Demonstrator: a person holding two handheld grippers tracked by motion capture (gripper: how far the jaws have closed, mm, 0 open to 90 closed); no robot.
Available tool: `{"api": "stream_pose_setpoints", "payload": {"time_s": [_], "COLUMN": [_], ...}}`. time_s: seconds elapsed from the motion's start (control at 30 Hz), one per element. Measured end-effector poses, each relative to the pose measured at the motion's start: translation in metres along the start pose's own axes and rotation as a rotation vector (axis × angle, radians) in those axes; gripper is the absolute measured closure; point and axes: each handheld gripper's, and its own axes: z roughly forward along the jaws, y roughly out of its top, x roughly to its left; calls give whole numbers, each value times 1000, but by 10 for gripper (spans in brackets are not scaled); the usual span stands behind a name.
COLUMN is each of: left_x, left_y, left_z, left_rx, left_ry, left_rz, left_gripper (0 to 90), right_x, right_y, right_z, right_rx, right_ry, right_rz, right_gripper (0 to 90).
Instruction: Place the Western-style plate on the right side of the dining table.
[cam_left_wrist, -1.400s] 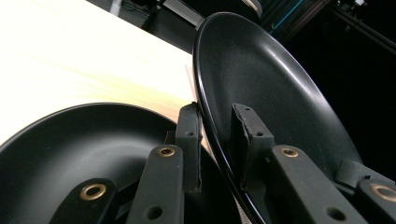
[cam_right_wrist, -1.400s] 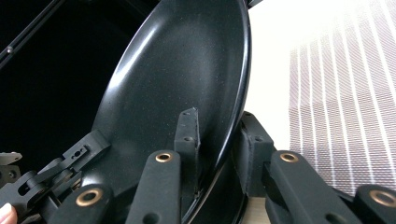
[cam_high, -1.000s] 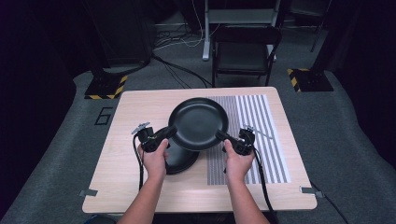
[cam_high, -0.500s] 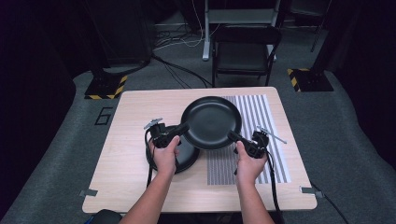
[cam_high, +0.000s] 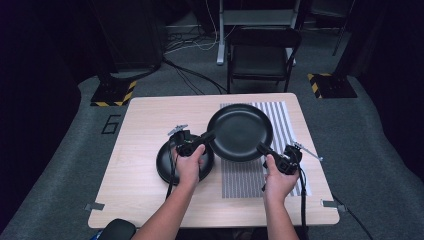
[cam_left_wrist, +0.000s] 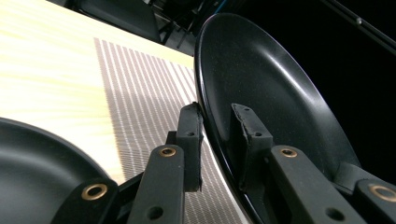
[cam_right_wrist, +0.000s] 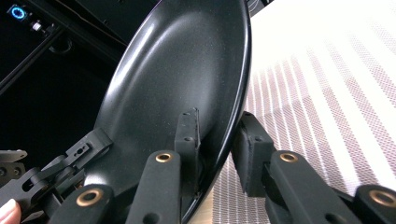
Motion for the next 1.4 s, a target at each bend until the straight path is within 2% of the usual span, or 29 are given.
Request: {"api": "stream_pose_setpoints", "payload": {"time_s": [0.6, 1.03, 1.4], "left_x": [-20, -26, -21], "left_y": [-7, -8, -14], "left_z": [24, 36, 49], "left_rx": [40, 57, 83], "left_ry": [-50, -58, -43], "left_rz": [6, 1, -13], "left_gripper": [745, 746, 745], "right_x": [-17, -24, -35], "right_y": [7, 13, 16], "right_z": [-26, -32, -25], "right_rx": [-50, -61, -48], "right_ry": [-50, -64, -81], "right_rz": [18, 21, 18], "right_gripper": [728, 728, 729]}}
